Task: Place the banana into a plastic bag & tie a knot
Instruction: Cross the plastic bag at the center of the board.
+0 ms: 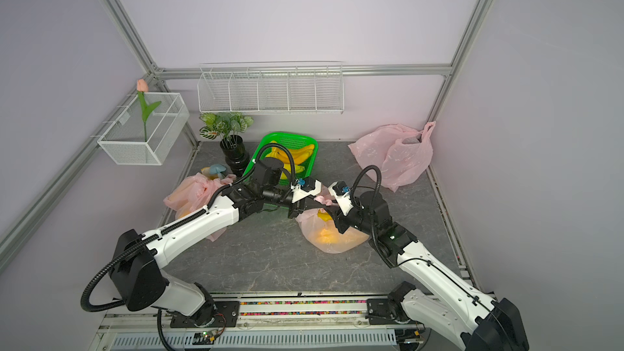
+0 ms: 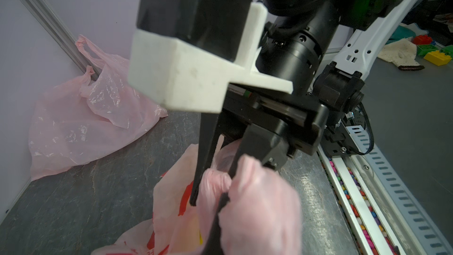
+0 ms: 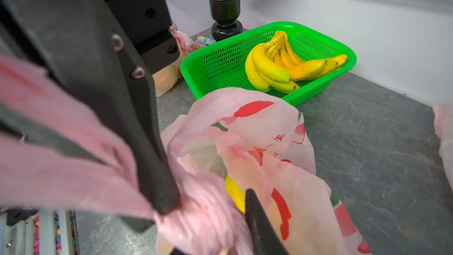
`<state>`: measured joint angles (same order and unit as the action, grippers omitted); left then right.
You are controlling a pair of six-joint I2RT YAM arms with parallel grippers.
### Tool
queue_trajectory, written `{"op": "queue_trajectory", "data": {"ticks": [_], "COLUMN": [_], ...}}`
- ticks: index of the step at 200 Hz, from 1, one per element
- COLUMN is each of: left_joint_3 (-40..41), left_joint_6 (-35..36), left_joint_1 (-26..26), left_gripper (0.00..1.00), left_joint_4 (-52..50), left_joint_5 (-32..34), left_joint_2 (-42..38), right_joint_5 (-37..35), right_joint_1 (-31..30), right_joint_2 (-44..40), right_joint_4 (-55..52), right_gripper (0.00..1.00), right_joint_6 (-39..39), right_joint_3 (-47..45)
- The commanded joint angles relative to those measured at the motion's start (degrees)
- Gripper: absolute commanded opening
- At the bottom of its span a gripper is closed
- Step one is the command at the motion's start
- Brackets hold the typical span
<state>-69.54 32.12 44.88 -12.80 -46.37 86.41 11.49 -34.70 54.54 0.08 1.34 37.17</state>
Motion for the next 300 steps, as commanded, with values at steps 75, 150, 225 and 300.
{"op": "queue_trajectory", "data": {"ticks": [75,150,225,300], "left_joint_3": [-1.9,-0.8,5.9,-4.8], "left_joint_6": [-7.6,-25.4,-31.2,-38.0], "left_joint_1": [-0.1,1.4,1.1,-4.4], "left_gripper": [0.0,0.12,0.48,0.44], "left_joint_4": [5.1,21.3,18.4,14.6], "left_joint_5": [-2.4,1.9,16.5,26.0], "left_joint_2": [1.7,4.7,-7.2,2.7], "right_joint_5": [-6.6,-2.3,2.9,6.4], "right_joint_1": [-0.1,7.5,11.4,12.3], "right_joint_2": [-0.6,1.5,4.3,6.1], "right_joint_4": [18.8,33.6,45.4,49.7], "right_gripper": [0.07,0.07,0.06,0.07], "right_joint_6": [-12.6,-24.5,-27.0,-26.7], "right_joint_3": [-4.7,-6.7,-11.4,-12.9]}}
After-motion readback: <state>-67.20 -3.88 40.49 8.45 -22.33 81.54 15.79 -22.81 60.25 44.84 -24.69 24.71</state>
